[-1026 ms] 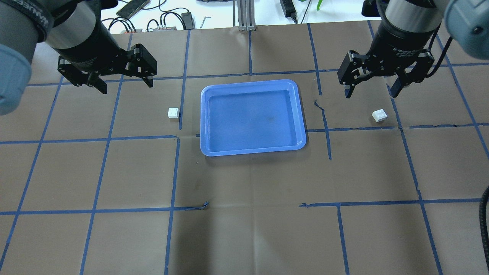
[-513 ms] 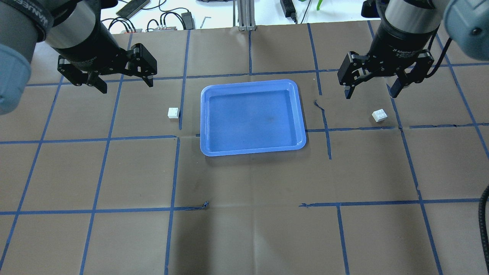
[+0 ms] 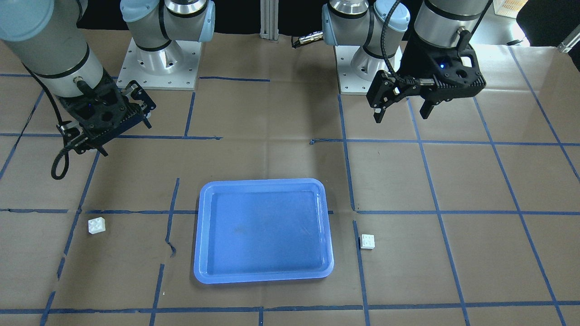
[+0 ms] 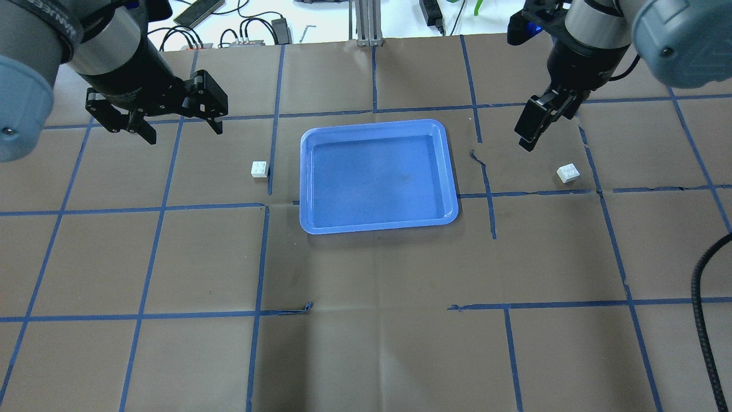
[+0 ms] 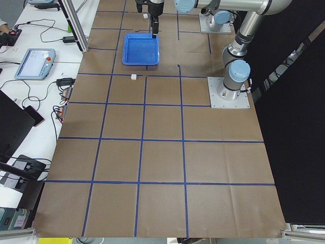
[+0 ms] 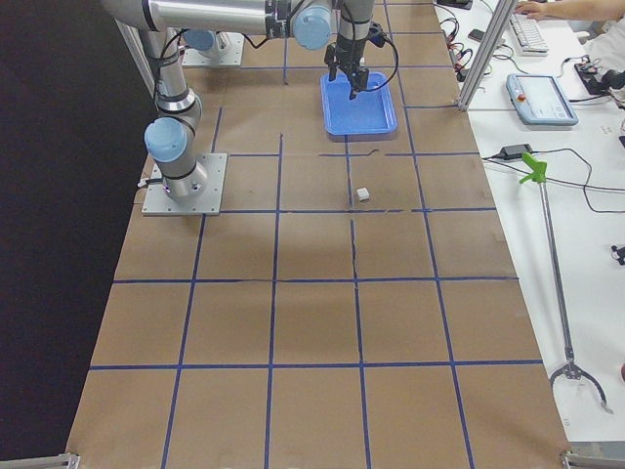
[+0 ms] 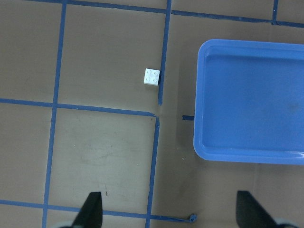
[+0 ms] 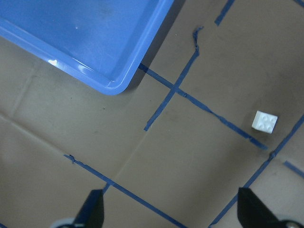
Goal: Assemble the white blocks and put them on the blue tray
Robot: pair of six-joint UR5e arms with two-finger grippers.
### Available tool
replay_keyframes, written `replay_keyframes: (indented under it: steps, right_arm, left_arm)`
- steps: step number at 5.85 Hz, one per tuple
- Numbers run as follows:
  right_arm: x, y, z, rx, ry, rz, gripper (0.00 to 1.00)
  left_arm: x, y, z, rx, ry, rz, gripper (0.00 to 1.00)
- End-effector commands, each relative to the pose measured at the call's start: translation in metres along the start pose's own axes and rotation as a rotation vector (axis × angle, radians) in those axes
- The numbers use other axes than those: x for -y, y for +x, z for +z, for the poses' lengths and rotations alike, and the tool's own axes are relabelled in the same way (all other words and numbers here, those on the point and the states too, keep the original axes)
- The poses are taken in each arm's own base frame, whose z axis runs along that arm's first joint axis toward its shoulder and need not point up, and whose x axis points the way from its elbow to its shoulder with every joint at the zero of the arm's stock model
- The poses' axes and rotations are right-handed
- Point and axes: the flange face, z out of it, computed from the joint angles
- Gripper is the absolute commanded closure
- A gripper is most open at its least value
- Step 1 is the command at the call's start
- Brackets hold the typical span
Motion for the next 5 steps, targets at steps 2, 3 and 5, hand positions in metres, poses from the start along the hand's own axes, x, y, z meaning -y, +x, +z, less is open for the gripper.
replay_keyframes:
  steps: [2,3,5]
  right_arm:
    - [-0.038,0.107,0.055,0.038,0.105,-0.682,0.00]
    - [-0.048,0.144,0.083,0.041,0.200,-0.821,0.00]
    - [-0.075,0.204,0.165,0.108,0.386,-0.996,0.00]
  left_arm:
    - [0.096,-0.018,0.112,-0.005,-0.023,-0.019,0.01]
    - [0.121,-0.015,0.153,-0.012,0.003,-0.018,0.01]
    - [0.149,-0.012,0.239,-0.013,0.021,-0.019,0.06]
